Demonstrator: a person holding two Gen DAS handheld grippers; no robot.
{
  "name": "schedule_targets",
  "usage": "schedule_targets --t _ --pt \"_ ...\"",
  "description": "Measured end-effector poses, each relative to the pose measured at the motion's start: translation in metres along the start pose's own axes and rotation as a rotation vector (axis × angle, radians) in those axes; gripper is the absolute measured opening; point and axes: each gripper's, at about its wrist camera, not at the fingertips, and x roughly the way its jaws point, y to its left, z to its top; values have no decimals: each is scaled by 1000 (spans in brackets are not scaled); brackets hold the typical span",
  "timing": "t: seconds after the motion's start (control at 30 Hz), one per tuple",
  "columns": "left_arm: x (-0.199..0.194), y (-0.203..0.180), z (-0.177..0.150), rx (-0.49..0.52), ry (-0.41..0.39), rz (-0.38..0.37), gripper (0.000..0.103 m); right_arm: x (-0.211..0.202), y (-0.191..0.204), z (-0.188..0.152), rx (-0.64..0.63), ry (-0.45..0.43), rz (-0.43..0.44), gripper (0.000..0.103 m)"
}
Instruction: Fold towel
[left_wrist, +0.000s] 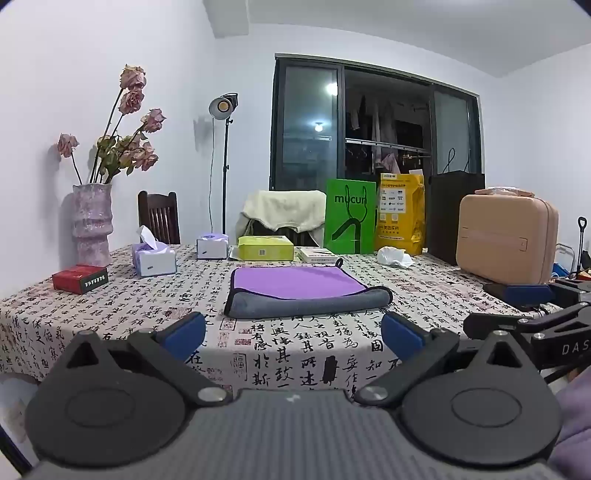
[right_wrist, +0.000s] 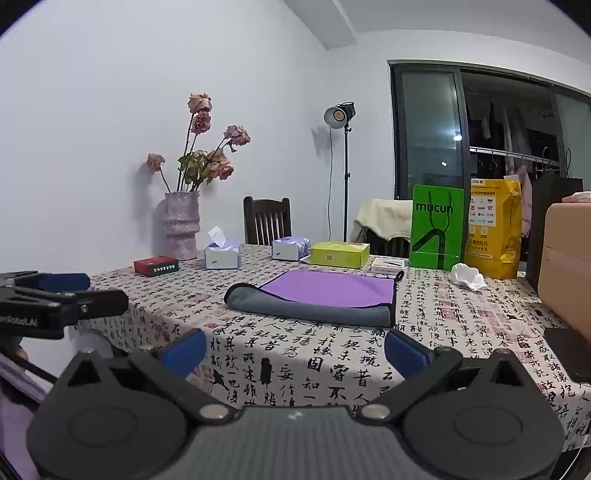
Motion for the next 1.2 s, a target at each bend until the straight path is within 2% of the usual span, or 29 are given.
schedule_targets --t 1.2 --pt "1 -3 -3 29 4 -10 103 0 4 -2 -16 -19 -11 103"
